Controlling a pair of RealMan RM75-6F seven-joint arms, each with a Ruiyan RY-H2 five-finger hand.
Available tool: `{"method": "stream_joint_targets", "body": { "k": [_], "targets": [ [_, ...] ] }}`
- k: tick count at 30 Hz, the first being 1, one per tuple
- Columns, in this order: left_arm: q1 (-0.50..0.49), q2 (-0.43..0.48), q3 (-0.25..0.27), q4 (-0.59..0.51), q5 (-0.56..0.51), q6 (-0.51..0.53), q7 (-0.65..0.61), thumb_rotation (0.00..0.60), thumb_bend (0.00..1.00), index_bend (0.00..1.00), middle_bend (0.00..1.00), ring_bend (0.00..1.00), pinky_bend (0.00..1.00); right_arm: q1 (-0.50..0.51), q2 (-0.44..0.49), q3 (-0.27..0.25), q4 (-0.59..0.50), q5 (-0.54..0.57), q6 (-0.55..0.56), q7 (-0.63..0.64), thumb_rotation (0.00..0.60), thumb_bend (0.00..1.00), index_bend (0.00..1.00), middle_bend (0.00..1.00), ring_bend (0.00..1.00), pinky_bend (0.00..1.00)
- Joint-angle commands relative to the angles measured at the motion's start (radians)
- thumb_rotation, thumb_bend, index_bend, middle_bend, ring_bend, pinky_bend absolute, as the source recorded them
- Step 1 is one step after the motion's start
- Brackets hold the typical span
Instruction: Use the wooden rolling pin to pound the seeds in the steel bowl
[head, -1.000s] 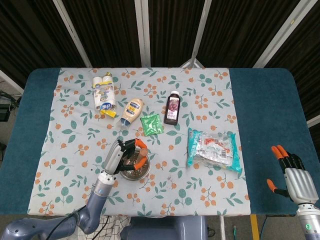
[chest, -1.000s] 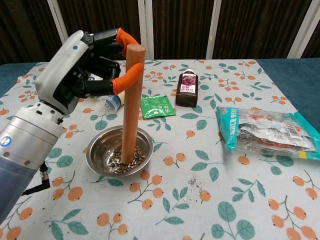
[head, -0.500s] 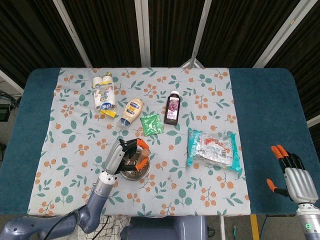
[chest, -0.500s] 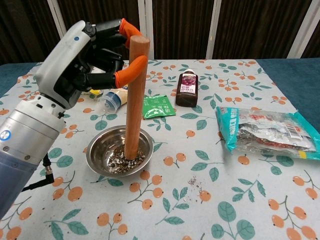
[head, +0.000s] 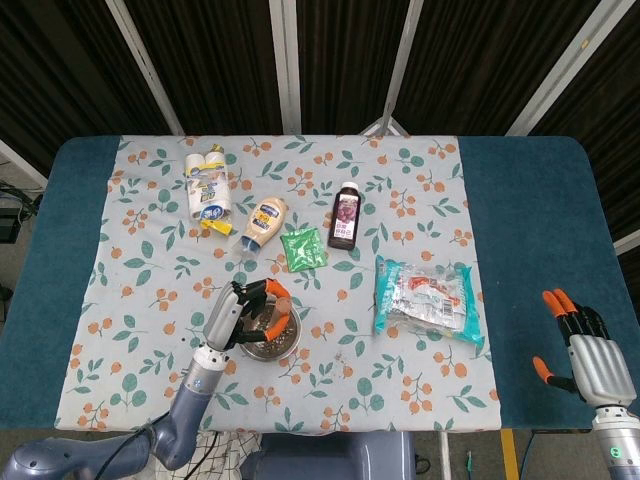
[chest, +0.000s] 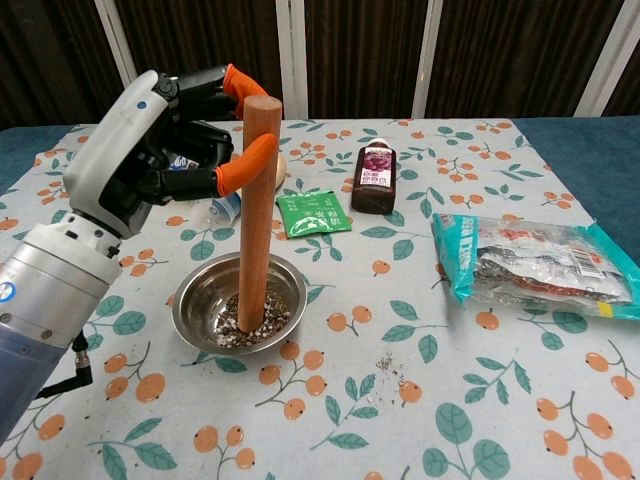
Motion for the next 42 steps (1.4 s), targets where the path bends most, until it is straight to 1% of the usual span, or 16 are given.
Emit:
{"method": "stream_joint_targets", "body": {
  "k": [1, 5, 11, 14, 19, 23, 26, 29, 31, 33, 36, 39, 42],
  "targets": [
    [-0.005, 0.006, -0.01, -0.015, 0.006, 0.008, 0.006, 0.6, 0.84, 0.63, 0.76, 0.87, 0.97, 0.0, -0.001, 0.0, 0.001, -0.001, 0.002, 0.001, 0.6, 0.35, 0.0, 0.0, 0.0, 0.0],
    [-0.017, 0.019, -0.029, -0.054, 0.016, 0.02, 0.025, 0.6, 0.84, 0.63, 0.75, 0.87, 0.97, -0.001, -0.003, 0.002, 0.003, -0.006, 0.007, 0.005, 0.6, 0.35, 0.0, 0.0, 0.0, 0.0],
    [-0.035, 0.055, -0.06, -0.147, 0.032, 0.026, 0.09, 0.6, 0.84, 0.63, 0.75, 0.87, 0.97, -0.004, -0.006, 0.004, 0.008, -0.01, 0.017, 0.013, 0.6, 0.35, 0.0, 0.0, 0.0, 0.0],
    [-0.037, 0.079, -0.062, -0.186, 0.031, 0.013, 0.133, 0.6, 0.84, 0.63, 0.75, 0.87, 0.97, -0.006, -0.006, 0.003, 0.01, -0.013, 0.022, 0.016, 0.6, 0.35, 0.0, 0.0, 0.0, 0.0],
    [-0.033, 0.108, -0.064, -0.23, 0.032, 0.01, 0.169, 0.6, 0.84, 0.63, 0.75, 0.87, 0.97, -0.007, -0.007, 0.002, 0.013, -0.02, 0.026, 0.02, 0.6, 0.35, 0.0, 0.0, 0.0, 0.0],
    [-0.03, 0.15, -0.067, -0.253, 0.039, 0.009, 0.209, 0.6, 0.84, 0.63, 0.75, 0.87, 0.97, -0.007, -0.006, 0.002, 0.015, -0.021, 0.025, 0.024, 0.6, 0.35, 0.0, 0.0, 0.0, 0.0],
    [-0.024, 0.213, -0.068, -0.257, 0.038, -0.008, 0.257, 0.6, 0.84, 0.64, 0.76, 0.87, 0.97, -0.008, -0.004, 0.001, 0.016, -0.022, 0.026, 0.028, 0.6, 0.35, 0.0, 0.0, 0.0, 0.0],
    [-0.015, 0.282, -0.058, -0.266, 0.023, -0.045, 0.303, 0.6, 0.84, 0.64, 0.77, 0.87, 0.97, -0.009, -0.004, 0.0, 0.016, -0.025, 0.029, 0.029, 0.6, 0.35, 0.0, 0.0, 0.0, 0.0],
    [-0.009, 0.346, -0.044, -0.257, 0.024, -0.075, 0.362, 0.6, 0.84, 0.65, 0.77, 0.87, 0.97, -0.01, -0.004, 0.001, 0.016, -0.026, 0.031, 0.029, 0.6, 0.35, 0.0, 0.0, 0.0, 0.0],
    [-0.005, 0.389, -0.033, -0.243, 0.029, -0.092, 0.4, 0.6, 0.84, 0.65, 0.77, 0.87, 0.97, -0.01, -0.005, 0.001, 0.016, -0.026, 0.031, 0.029, 0.6, 0.35, 0.0, 0.0, 0.0, 0.0],
    [0.003, 0.455, -0.001, -0.215, 0.028, -0.136, 0.427, 0.6, 0.84, 0.65, 0.77, 0.87, 0.97, -0.01, -0.005, 0.0, 0.015, -0.027, 0.031, 0.026, 0.6, 0.35, 0.0, 0.0, 0.0, 0.0],
    [0.008, 0.491, 0.027, -0.174, 0.035, -0.162, 0.439, 0.6, 0.84, 0.65, 0.77, 0.87, 0.97, -0.011, -0.006, -0.001, 0.016, -0.029, 0.034, 0.022, 0.6, 0.35, 0.0, 0.0, 0.0, 0.0],
    [0.015, 0.504, 0.06, -0.111, 0.048, -0.18, 0.452, 0.6, 0.84, 0.65, 0.77, 0.87, 0.97, -0.012, -0.008, -0.001, 0.016, -0.03, 0.037, 0.018, 0.6, 0.35, 0.0, 0.0, 0.0, 0.0]
  ]
}}
